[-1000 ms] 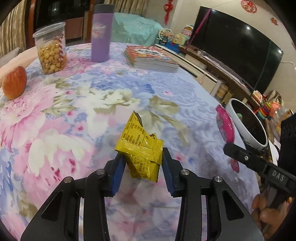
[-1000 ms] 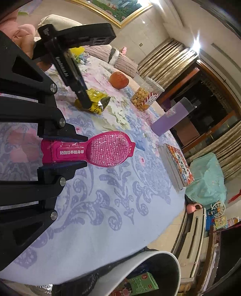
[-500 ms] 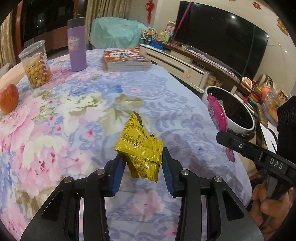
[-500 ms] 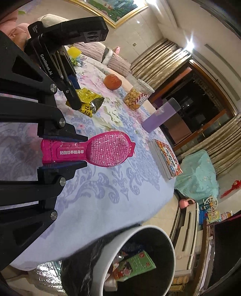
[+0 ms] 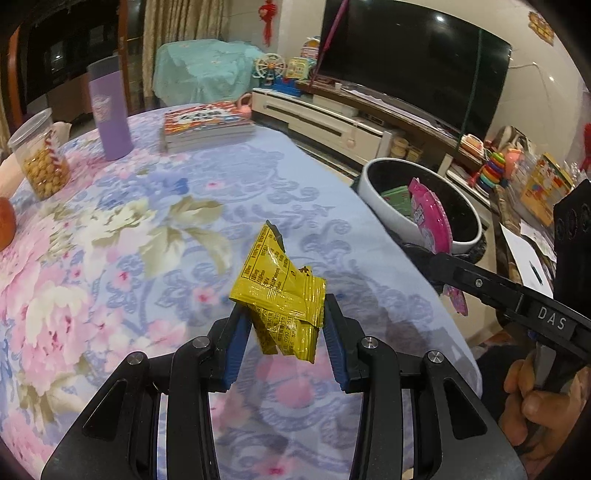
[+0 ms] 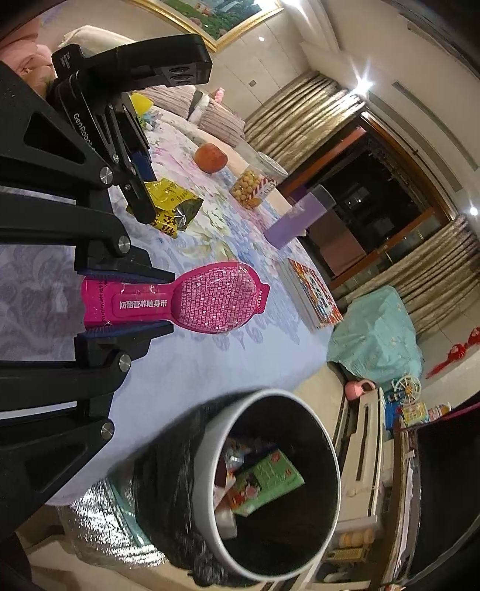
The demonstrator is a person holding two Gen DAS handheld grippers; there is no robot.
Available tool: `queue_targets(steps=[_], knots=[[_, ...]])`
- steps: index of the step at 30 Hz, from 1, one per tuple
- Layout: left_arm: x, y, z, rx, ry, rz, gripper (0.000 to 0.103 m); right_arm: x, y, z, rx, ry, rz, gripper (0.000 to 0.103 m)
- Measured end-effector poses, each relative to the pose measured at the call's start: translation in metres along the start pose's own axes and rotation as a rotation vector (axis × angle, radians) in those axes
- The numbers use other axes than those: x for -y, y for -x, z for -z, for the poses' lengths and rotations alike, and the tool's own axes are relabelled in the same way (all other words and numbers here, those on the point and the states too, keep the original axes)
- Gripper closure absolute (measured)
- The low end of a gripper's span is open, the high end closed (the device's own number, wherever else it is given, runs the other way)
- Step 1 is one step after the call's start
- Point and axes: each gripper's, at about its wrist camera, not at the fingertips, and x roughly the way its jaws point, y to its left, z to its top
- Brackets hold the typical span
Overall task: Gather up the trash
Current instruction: 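Carry the yellow packet and pink hairbrush over the bin with both tools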
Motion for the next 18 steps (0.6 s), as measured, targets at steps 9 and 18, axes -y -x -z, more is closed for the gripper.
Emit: queue_targets(steps=[9, 18], knots=[[0.032, -0.01, -0.013, -0.005, -0.052, 0.038, 0.066, 0.018, 0.017, -0.005, 0.032, -0.019, 0.042, 0.084], [0.053, -0.021, -0.025, -0.011, -0.084, 0.068, 0.066, 0.04, 0.034, -0.015, 0.055, -0.038, 0.087, 0.084]])
